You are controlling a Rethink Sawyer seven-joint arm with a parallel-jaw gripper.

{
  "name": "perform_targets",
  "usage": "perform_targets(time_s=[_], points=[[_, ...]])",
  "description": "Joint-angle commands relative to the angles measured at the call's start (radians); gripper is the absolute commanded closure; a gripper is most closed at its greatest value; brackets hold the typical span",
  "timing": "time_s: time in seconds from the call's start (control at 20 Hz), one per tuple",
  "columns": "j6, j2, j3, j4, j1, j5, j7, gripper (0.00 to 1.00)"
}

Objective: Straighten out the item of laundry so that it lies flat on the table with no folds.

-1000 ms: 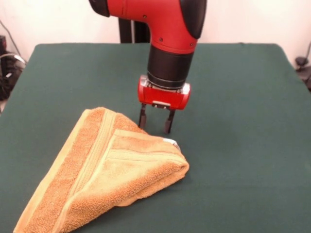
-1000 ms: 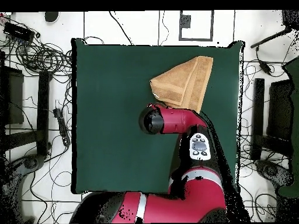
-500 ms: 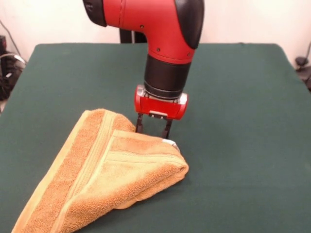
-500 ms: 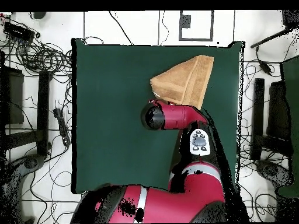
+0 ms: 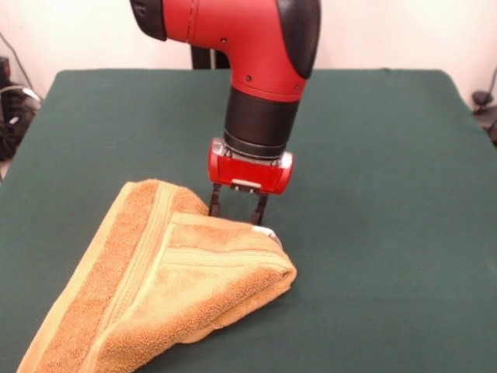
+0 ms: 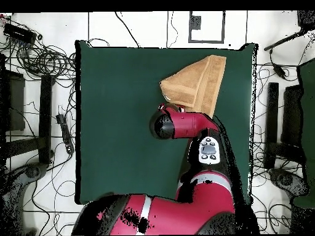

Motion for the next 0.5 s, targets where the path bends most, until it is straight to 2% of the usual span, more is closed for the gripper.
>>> perform_targets(time_s=[0.05,0.35,0.5], points=[[-0.050,0.066,0.012,0.001,0.029,-0.024,0.109,0.00],[0.001,0.012,0.098,0.079,-0.013,-0.003,0.086,0.00],[-0.006,-0.004,0.109,0.088,-0.015,-0.015,0.072,0.00]])
